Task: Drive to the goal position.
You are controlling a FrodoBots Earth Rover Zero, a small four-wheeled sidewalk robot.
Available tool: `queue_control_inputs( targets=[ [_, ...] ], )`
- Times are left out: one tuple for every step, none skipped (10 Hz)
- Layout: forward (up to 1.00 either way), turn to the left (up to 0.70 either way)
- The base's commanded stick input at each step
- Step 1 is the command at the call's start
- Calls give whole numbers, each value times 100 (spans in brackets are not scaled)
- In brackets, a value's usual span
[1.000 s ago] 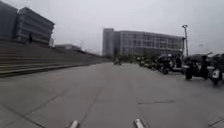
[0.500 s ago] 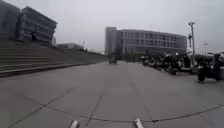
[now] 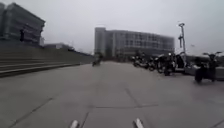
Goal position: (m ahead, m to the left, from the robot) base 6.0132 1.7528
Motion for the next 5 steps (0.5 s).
queue_control_inputs(
  targets=[
    [100,-39],
    [100,-39],
    [100,-39],
    [100,1],
    [100,2]
  ],
)
